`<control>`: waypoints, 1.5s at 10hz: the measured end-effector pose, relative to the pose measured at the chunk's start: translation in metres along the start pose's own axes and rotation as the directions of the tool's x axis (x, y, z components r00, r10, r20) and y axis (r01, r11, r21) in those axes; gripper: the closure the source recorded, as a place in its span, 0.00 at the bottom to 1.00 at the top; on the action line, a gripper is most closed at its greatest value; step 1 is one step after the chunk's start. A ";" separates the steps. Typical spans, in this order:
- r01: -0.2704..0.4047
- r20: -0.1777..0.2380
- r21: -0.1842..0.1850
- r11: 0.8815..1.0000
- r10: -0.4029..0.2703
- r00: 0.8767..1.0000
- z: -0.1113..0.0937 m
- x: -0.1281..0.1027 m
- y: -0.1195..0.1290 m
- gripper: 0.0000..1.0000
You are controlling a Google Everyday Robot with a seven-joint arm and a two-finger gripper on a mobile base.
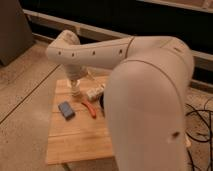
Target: Move the arm in a circular motion
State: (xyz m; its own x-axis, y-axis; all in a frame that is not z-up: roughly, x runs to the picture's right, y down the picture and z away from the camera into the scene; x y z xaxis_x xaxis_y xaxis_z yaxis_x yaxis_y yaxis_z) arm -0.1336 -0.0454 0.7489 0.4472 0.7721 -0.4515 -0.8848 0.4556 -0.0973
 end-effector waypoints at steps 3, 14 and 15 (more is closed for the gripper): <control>0.065 -0.006 0.004 0.998 -0.065 0.998 -0.001 -0.048 0.045 0.35; 0.257 0.243 -0.298 0.919 -0.187 0.952 -0.039 -0.018 0.205 0.35; 0.256 0.251 -0.300 0.919 -0.183 0.951 -0.036 0.004 0.199 0.35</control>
State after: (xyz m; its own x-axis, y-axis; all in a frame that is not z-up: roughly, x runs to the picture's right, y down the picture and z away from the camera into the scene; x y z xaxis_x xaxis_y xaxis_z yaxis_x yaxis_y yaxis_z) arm -0.3123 0.0325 0.6955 0.6194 0.7620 -0.1892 -0.7382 0.4832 -0.4707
